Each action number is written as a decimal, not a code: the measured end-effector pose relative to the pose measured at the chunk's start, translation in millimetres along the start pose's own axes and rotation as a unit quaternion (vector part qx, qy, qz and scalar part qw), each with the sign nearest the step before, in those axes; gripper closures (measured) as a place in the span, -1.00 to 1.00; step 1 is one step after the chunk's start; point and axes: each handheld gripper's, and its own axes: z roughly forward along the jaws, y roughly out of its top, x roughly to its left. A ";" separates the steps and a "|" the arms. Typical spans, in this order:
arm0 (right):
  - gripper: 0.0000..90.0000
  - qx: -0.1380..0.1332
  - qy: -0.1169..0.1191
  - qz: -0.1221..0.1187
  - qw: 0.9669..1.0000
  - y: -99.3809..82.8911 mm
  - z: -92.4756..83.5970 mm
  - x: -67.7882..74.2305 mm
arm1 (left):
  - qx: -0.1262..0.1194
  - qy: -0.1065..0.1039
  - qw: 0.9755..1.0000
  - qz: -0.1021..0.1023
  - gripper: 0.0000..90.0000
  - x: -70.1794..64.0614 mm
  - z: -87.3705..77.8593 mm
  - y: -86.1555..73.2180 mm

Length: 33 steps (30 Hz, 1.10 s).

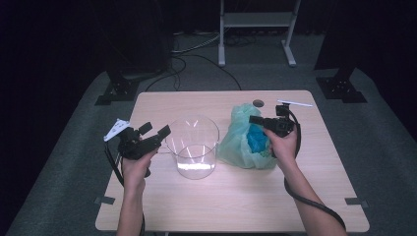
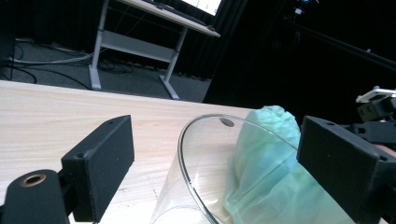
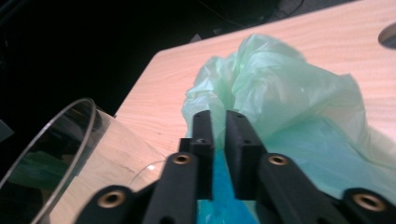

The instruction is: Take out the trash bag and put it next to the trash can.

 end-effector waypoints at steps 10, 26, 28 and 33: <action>0.30 -0.030 -0.011 -0.034 0.999 8.4 -23.5 3.0 | 0.006 -0.001 1.000 0.002 -0.78 -1.0 2.8 -2.1; 0.16 -0.039 -0.022 -0.062 0.997 -0.6 -51.8 -5.9 | 0.011 -0.001 1.000 0.005 -0.78 -3.0 5.3 -3.2; 0.14 -0.044 -0.020 -0.061 0.997 -2.1 -57.0 -8.1 | 0.011 -0.001 1.000 0.005 -0.78 -3.0 5.3 -3.2; 0.12 -0.049 -0.019 -0.061 0.997 -6.6 -68.7 -13.0 | 0.013 -0.002 1.000 0.006 -0.78 -4.1 6.1 -3.5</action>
